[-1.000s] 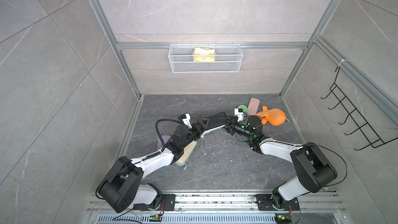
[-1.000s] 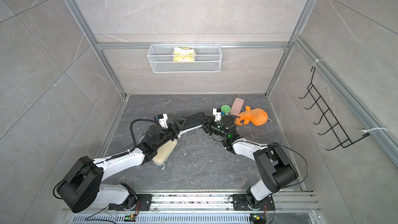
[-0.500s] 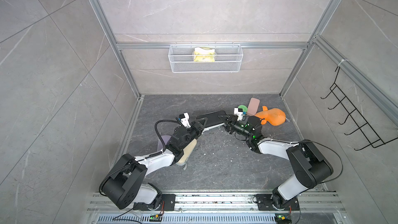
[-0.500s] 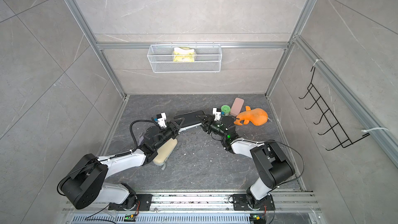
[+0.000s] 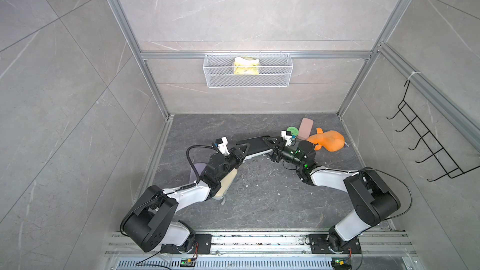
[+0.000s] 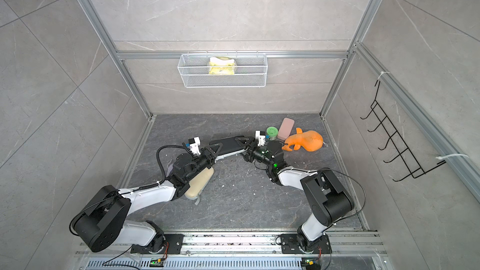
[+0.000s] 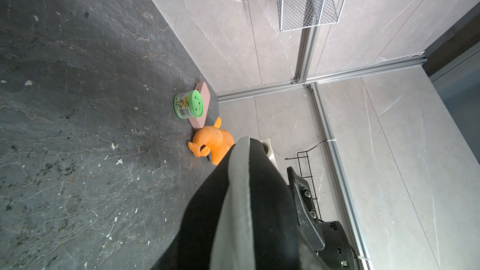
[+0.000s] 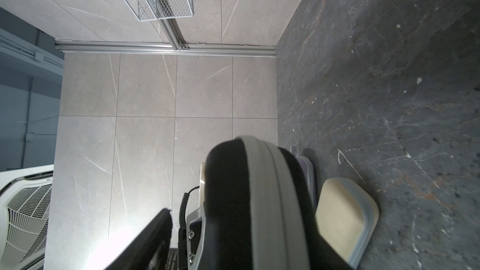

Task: Put umbrellas into zippered umbrella sleeves
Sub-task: Pick up the umbrella sleeve at the center of the board, then zip the zipper on the umbrella sleeve.

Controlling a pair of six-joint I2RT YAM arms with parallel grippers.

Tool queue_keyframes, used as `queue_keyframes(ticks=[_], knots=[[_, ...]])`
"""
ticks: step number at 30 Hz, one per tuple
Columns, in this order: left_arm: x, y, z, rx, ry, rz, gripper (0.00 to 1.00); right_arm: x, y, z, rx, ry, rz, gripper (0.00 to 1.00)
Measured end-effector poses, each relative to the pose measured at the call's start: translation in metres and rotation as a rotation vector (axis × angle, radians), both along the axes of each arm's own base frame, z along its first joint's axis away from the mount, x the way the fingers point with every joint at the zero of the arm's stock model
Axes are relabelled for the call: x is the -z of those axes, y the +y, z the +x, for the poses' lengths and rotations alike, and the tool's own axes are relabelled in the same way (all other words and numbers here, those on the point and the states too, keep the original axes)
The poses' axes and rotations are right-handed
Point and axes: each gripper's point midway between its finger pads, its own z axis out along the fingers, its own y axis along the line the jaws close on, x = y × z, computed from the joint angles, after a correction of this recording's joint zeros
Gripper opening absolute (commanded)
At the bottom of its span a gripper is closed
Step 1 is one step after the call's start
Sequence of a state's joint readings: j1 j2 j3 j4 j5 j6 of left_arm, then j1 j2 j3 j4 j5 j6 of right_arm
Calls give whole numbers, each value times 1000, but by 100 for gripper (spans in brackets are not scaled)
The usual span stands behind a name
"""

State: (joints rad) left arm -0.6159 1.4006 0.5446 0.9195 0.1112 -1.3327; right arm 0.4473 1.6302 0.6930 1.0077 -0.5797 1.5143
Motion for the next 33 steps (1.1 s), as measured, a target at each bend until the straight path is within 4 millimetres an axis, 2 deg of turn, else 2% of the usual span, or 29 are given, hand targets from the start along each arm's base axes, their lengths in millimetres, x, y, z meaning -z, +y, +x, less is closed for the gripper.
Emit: queue_keyframes(ticks=[2,4,9,12,16,23,28,33], knots=[[2,4,3,-10,7,4,7,9,-6,-3,3,3,-22,74],[5,10,7,-30,19,14,7,20,-14,-8,13,5,-58,70],[16,23,10,-88,59,74,7,42,-28,-31,50,-45,-206,62],[14,24,10,-97,42,110,7,43,-31,-43,97,-151,-368,60],[3,14,10,-84,-18,178,7,33,-16,-55,107,-333,-566,58],[-24,-12,0,-39,-126,222,7,32,-9,-49,166,-479,-785,51],[-24,-20,-7,-26,-145,244,7,33,-4,-42,204,-502,-847,44],[-26,-24,-8,-30,-157,252,7,26,0,-39,227,-522,-864,31]])
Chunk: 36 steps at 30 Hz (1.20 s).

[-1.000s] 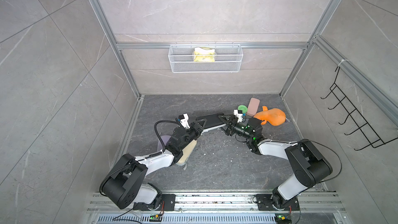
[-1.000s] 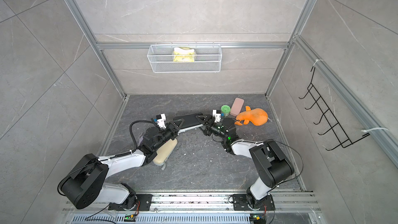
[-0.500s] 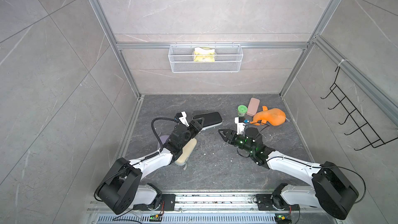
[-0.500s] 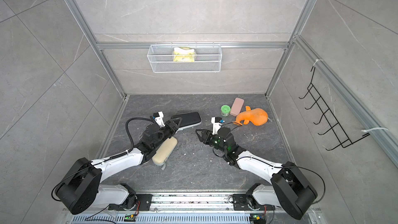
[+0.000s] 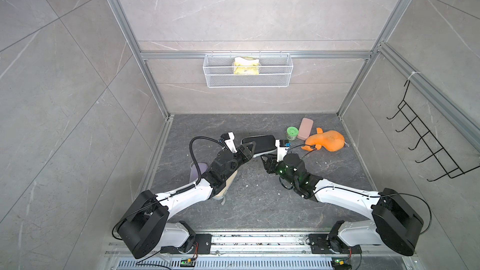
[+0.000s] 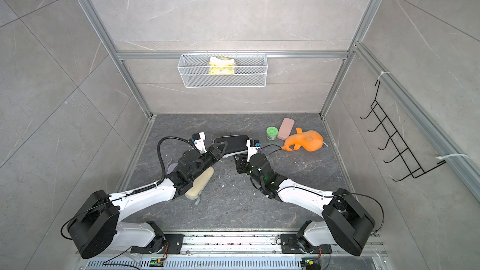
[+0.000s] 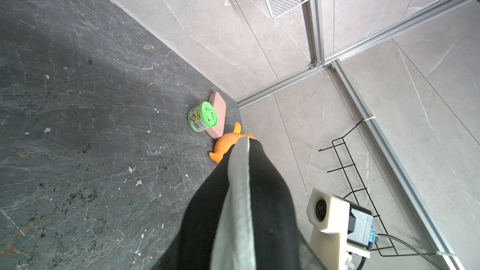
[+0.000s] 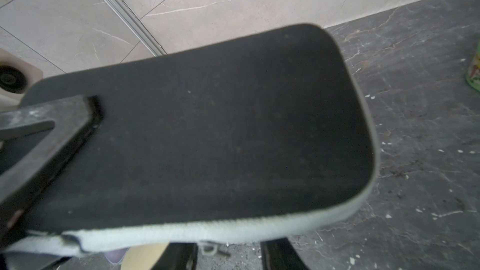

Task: Put umbrellas into zippered umbrella sleeves
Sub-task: Zip the zipper on the umbrella sleeve.

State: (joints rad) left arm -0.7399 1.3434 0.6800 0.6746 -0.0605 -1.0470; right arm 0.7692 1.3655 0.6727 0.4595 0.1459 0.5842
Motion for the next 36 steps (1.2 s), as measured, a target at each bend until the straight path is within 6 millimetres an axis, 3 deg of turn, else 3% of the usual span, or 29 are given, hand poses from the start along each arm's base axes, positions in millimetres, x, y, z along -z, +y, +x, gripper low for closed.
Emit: queue_keyframes(ticks=[11,28,36], knots=[[-1,0,2,-21,-21,24,6,-6,3,0,5,-12,7,0],[-15,23,-11,-30,-41,87,7,6,-22,8,37,-60,-132,0],[-10,37,-6,105,60,110,7,12,-24,8,-43,-149,-321,0]])
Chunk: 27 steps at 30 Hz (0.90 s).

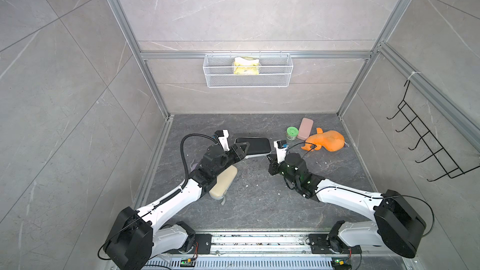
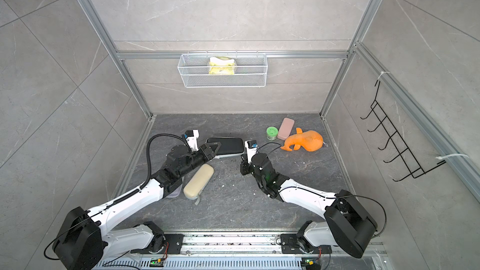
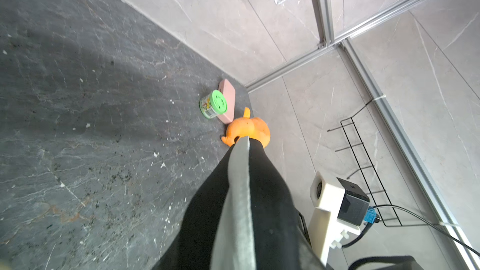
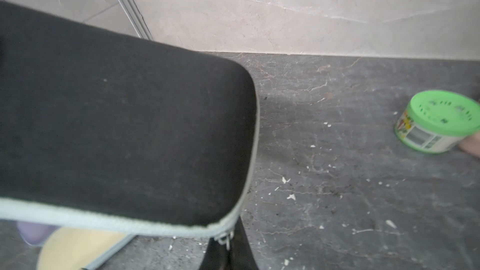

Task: Put umbrellas into zippered umbrella sleeves
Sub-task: Zip the zipper on the umbrella sleeve, then adjust the umbrella sleeve.

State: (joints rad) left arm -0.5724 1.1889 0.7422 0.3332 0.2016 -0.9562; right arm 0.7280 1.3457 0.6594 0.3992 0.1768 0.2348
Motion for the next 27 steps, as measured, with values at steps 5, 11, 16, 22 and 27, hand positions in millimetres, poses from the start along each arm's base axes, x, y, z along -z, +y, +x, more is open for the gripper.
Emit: queue_keyframes(ticks=[5,11,16,22,27], knots=[[-4,2,3,114,65,-6,6,-9,-2,8,-42,-72,-98,0],[-1,-7,-1,243,101,13,5,-8,-7,18,-57,-82,-161,7],[6,1,1,273,108,37,5,2,-13,25,-52,13,-185,43],[12,18,4,288,105,54,5,2,-37,30,-17,185,-51,61],[10,23,5,307,76,62,6,-17,-35,16,-109,334,227,72]])
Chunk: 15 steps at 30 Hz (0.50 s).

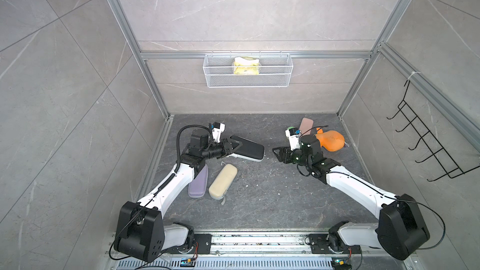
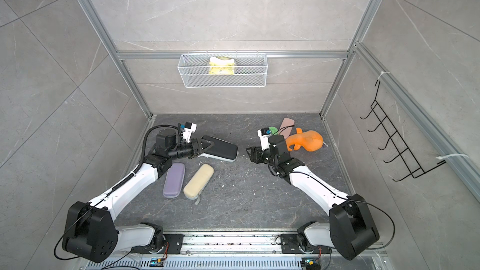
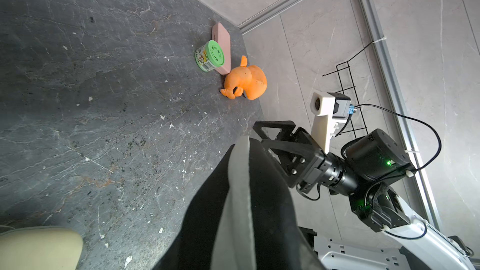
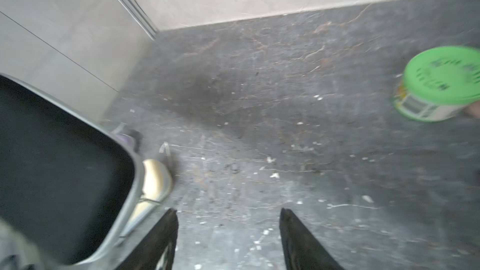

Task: Put umbrellas into zippered umbrella sleeves
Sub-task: Adjust the umbrella sleeve.

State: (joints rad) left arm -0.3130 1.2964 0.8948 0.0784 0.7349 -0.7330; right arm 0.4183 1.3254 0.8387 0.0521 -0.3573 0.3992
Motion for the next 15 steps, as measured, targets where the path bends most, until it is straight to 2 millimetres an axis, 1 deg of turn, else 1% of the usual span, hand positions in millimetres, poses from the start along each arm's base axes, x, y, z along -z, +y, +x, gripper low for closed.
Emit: queue_keyframes(ticks=[3,6,9,12,15], knots=[[-1,-1,-2,17,-12,1,7,-10,19,-15,-97,100,158,79],[-2,-3,-5,42,-16,-8,7,-18,37,-23,-181,183,294,81],[-9,-7,-7,71,-27,-37,8,-22,50,-27,-241,251,390,80],[-18,-12,-8,105,-37,-86,9,-24,58,-27,-282,299,455,78],[-22,-16,-8,131,-25,-122,12,-31,64,-28,-323,309,509,74]])
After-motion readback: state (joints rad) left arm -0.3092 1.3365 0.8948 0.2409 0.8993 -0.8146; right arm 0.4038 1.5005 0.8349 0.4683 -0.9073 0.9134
